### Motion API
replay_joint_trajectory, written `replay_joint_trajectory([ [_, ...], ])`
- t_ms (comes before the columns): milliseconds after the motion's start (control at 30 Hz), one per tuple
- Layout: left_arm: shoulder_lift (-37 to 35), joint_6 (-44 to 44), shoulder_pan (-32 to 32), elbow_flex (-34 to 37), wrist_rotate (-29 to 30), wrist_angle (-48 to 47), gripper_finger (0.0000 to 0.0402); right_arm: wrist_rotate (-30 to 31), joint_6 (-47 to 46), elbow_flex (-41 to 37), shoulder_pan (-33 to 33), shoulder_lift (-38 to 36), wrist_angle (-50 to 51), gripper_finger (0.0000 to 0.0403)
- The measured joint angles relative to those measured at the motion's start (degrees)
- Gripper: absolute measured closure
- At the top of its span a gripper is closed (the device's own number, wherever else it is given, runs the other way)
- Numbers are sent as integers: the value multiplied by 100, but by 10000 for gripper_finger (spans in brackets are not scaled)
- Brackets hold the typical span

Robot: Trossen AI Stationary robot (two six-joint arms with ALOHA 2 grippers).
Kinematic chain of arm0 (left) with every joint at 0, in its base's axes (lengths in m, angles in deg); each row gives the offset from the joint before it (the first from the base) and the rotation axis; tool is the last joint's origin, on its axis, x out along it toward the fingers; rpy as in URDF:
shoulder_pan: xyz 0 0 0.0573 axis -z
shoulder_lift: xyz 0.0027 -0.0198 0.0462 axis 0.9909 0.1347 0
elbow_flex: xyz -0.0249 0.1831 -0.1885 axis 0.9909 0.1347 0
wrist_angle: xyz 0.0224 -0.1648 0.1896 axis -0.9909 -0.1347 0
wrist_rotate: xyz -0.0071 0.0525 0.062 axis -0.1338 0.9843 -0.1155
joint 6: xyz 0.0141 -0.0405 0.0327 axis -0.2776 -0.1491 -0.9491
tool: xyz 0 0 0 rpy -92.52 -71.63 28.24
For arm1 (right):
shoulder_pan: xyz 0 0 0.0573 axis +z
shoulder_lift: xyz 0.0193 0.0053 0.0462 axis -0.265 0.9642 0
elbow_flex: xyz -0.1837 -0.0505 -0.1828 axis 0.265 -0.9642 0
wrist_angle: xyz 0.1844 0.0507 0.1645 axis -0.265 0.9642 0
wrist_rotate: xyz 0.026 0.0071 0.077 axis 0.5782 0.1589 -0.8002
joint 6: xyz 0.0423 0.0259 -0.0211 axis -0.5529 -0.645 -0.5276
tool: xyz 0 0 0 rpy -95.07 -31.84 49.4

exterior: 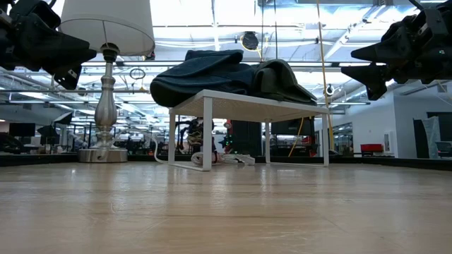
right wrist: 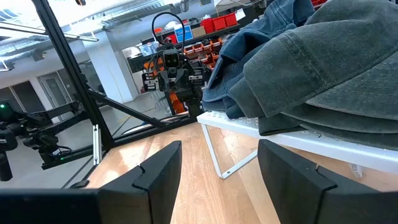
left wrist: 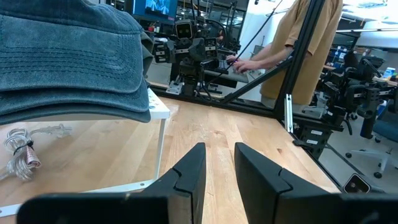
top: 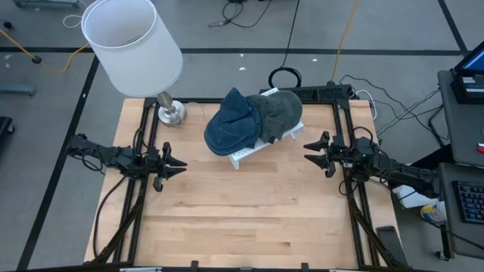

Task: Pick & Place hat
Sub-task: Return to Home Position

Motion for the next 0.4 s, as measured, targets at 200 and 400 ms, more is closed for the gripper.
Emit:
replay_joint_trajectory([
  [200,0,0,0,1,0,0,314,-1,1,0,2,1,0,196],
  [400,2,0,0,1,-1,0,314,-1,2,0,0,2,0,199],
])
